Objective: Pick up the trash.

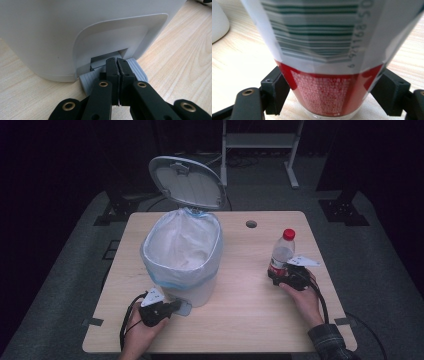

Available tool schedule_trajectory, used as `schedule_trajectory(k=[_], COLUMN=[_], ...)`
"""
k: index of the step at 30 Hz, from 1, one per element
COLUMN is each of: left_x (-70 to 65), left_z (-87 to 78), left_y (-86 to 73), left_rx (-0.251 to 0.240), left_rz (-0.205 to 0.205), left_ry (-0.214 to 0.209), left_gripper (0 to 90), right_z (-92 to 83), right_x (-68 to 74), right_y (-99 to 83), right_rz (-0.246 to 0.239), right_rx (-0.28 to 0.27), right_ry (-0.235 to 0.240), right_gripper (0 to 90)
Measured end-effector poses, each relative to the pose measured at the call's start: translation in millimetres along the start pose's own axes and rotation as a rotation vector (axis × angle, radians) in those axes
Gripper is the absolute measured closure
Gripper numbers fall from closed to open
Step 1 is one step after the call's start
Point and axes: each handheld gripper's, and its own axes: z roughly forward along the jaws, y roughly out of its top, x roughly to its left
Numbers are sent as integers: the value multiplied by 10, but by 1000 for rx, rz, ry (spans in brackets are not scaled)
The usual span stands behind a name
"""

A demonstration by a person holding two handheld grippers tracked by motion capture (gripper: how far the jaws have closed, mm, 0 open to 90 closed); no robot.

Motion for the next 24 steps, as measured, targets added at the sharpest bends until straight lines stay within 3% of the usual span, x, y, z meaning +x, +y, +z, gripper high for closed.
schedule_trajectory(k=[24], left_x=[1], left_z=[0], left_y=[0], left_rx=[0], left_rz=[0], left_ry=[-1], left_gripper=[889], right_z=[-51], right_x=[31], right_y=[25], right_rz=[-40], right_rx=[1], right_ry=[-1], right_gripper=[259])
